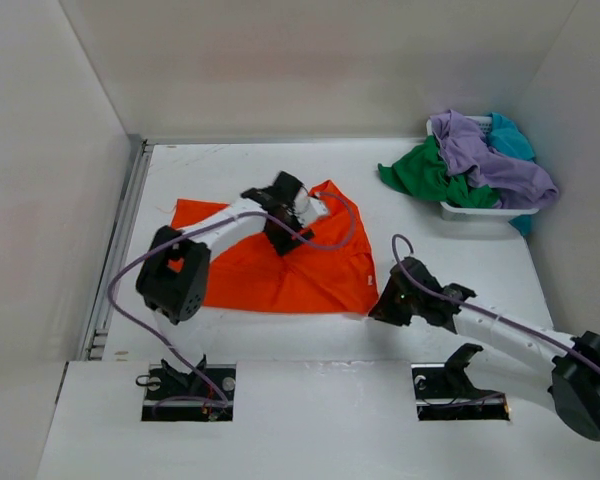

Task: Fold and stack the t-shirts
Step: Flatten out the tshirt

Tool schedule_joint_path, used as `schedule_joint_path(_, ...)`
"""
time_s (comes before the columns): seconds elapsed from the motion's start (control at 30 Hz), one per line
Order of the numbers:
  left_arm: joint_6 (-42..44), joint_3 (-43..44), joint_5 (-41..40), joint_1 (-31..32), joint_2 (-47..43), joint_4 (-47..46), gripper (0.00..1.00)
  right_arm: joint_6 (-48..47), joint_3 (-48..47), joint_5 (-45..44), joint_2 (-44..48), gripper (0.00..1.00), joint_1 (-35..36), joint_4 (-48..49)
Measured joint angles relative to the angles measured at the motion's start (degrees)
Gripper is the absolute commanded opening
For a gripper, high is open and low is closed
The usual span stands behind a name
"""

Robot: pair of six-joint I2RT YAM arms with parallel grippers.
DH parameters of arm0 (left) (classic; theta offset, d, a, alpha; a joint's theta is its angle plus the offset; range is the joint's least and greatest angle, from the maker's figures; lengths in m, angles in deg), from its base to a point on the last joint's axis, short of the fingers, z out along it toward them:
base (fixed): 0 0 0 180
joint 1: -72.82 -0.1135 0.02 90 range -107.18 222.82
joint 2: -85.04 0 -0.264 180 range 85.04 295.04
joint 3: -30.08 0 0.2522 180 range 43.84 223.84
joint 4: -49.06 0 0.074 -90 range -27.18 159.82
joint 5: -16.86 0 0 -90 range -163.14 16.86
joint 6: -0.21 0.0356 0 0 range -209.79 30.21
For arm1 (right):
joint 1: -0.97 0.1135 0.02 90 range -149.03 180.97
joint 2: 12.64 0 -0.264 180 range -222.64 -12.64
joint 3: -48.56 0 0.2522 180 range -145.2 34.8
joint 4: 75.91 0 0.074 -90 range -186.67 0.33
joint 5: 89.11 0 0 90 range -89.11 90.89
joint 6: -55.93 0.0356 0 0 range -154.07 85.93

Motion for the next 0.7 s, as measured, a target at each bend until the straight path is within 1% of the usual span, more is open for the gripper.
schedule_joint_path(0.03,0.2,0.0,0.0,-3.0,-1.9,0.2,0.70,-0.5,-0.5,0.0,0.9,0.35,-0.3,-1.1)
schedule_joint_path(0.1,0.4,0.3,0.3,-11.1,-6.7,0.1,0.69,-3.1,-4.4,-0.4,2.1,0.36,-0.7,-7.2)
schedule_joint_path(0.13,0.7,1.2,0.3,-17.0,-9.5,-0.2,0.68,-4.5,-7.1,-0.7,2.2,0.36,-1.1,-9.8)
schedule_joint_path(0.17,0.7,1.7,0.3,-20.1,-10.7,-0.3,0.67,-6.3,-11.1,-0.9,1.8,0.37,-1.6,-12.1)
schedule_joint_path(0.2,0.7,3.0,0.2,-25.3,-12.1,-0.7,0.67,-8.9,-16.6,-1.2,0.5,0.37,-2.8,-13.9)
schedule_joint_path(0.23,0.6,3.9,0.3,-28.8,-12.5,-1.0,0.66,-11.1,-21.4,-1.2,-1.6,0.36,-4.2,-15.9)
schedule_joint_path(0.27,0.3,5.1,0.6,-32.6,-12.5,-1.2,0.67,-14.3,-28.5,-1.4,-5.3,0.35,-6.4,-16.2)
schedule_joint_path(0.3,0.2,5.5,0.8,-34.5,-12.3,-1.5,0.67,-16.8,-33.5,-1.4,-8.7,0.34,-8.0,-16.4)
schedule_joint_path(0.33,0.0,5.5,1.9,-36.1,-12.2,-1.0,0.68,-19.6,-39.7,-1.3,-13.2,0.36,-9.6,-16.7)
schedule_joint_path(0.37,0.0,5.4,2.6,-36.2,-12.2,-0.7,0.68,-22.2,-45.0,-1.4,-17.3,0.37,-10.8,-16.5)
schedule_joint_path(0.4,0.0,4.7,4.7,-35.4,-12.4,-0.1,0.68,-24.2,-48.2,-1.6,-20.6,0.41,-11.6,-15.6)
schedule_joint_path(0.43,0.0,3.9,6.0,-34.3,-12.6,0.2,0.69,-25.4,-49.4,-1.6,-22.2,0.42,-11.9,-15.6)
schedule_joint_path(0.5,0.0,1.7,8.4,-30.0,-13.2,0.8,0.68,-28.2,-48.7,-1.3,-24.5,0.48,-11.8,-16.0)
schedule_joint_path(0.6,-0.1,0.2,10.2,-24.4,-13.2,1.5,0.68,-29.4,-47.4,-0.3,-25.2,0.48,-11.5,-16.4)
schedule_joint_path(0.7,-0.6,0.1,10.8,-23.3,-13.2,1.8,0.68,-30.1,-48.0,0.6,-27.6,0.53,-11.5,-15.2)
